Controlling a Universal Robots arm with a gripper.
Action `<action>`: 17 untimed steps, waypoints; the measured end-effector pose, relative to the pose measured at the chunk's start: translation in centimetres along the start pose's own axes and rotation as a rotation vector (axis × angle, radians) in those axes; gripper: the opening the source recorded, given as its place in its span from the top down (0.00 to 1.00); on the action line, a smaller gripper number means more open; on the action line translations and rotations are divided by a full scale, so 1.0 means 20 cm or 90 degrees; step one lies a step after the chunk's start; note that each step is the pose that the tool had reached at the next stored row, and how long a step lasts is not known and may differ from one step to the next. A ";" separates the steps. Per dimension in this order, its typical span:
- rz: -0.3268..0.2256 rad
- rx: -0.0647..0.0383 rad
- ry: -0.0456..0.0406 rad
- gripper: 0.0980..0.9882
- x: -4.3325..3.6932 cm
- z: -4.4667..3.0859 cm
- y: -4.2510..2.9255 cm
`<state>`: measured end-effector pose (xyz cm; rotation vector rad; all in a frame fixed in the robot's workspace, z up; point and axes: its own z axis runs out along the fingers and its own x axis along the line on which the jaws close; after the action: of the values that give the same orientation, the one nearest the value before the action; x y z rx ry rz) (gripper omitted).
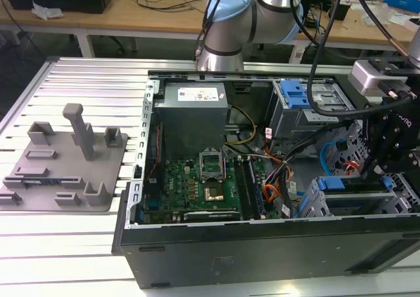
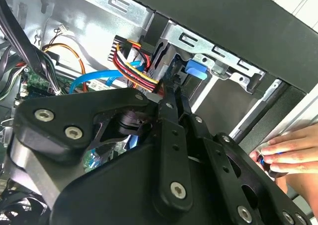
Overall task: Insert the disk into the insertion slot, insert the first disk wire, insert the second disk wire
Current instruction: 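Insert the first disk wire, then insert the second disk wire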
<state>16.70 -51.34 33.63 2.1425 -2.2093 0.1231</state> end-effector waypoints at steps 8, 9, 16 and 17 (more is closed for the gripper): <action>0.000 0.001 0.0000 0.70 -0.013 -0.154 0.001; 0.000 0.002 0.0000 0.70 -0.012 -0.171 0.001; 0.000 0.002 -0.0002 0.70 -0.010 -0.186 0.001; 0.000 0.002 -0.0002 0.70 -0.010 -0.186 0.001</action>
<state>16.65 -50.76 37.31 2.1446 -2.2098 0.1259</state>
